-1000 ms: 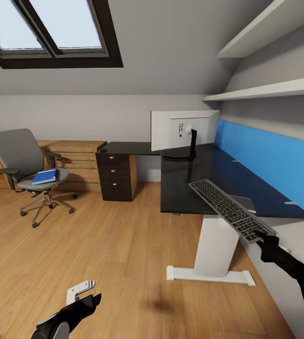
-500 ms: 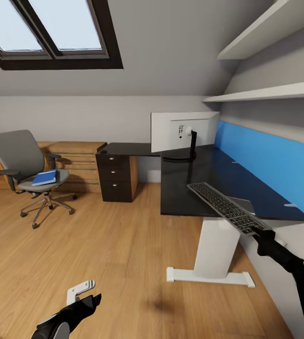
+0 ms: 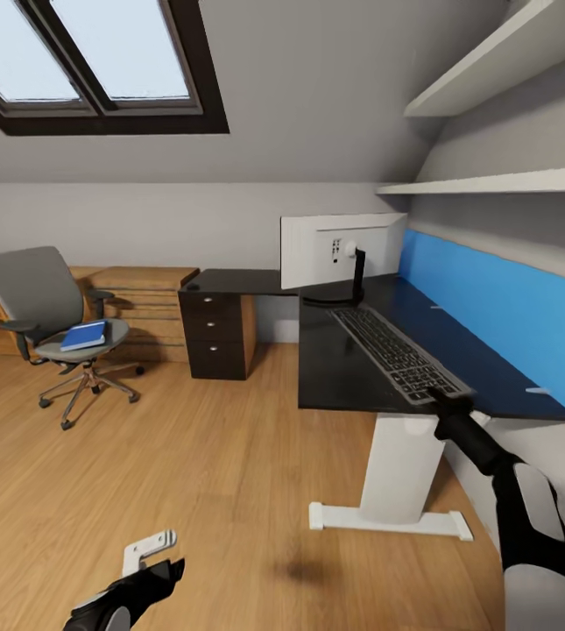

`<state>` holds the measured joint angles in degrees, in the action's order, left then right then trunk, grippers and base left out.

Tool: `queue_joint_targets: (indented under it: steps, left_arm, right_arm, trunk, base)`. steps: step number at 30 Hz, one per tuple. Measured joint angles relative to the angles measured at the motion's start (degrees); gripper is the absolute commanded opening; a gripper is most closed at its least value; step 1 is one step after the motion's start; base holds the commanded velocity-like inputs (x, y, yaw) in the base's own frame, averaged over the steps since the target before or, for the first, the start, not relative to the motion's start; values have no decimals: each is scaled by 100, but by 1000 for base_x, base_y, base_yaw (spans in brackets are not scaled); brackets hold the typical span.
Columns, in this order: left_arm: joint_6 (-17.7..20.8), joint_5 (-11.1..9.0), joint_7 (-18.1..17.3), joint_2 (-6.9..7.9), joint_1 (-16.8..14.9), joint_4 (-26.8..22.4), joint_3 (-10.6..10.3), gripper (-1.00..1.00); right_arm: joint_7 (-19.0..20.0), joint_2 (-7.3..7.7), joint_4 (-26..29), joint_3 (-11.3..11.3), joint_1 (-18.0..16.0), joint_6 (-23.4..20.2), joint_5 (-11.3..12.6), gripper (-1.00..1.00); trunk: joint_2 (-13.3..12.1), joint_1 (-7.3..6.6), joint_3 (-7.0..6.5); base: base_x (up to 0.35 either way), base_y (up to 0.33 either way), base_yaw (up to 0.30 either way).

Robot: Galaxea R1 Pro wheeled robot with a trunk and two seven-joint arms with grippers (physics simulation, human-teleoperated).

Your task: In the bedroom, organize the workspace by keeping the computer under the desk, ensuring the monitor is on the desk, placing the keyboard on the desk next to the monitor, placing the mouse on the desk next to the keyboard, moving the folder from the swivel chair onto the desk next to the mouse, stacking the notebook on top of the folder with the pen on top of the notebook, and positioning the swivel chair next to the desk.

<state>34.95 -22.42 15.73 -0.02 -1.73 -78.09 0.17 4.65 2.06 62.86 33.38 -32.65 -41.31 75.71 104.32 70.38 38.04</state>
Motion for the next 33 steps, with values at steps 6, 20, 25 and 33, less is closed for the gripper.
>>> queue_joint_targets:
  steps: [6,20,25,33]
  left_arm:
    - [-371,135,-25,126,-1,930,17,100]
    - [-1609,204,-49,225,-1,1890,-12,100]
    - [-2085,203,-49,228,-1,2108,-15,100]
    - [-2742,195,-50,214,-1,2193,-23,100]
  right_arm:
    - [-27,-687,306,-582,4,61,-351,-100]
    - [-31,-965,269,-3653,7,2785,-533,-100]
    - [123,-964,0,-4203,158,3179,-534,-100]
    - [333,-959,-310,-4336,233,3220,-521,-100]
  trunk:
    - [-241,-132,-107]
    - [-483,-264,-216]
    - [-483,-264,-216]
    - [-483,-263,-215]
  base:
    - [0,0,0]
    - [0,0,0]
    - [-10,32,0]
    - [-106,254,0]
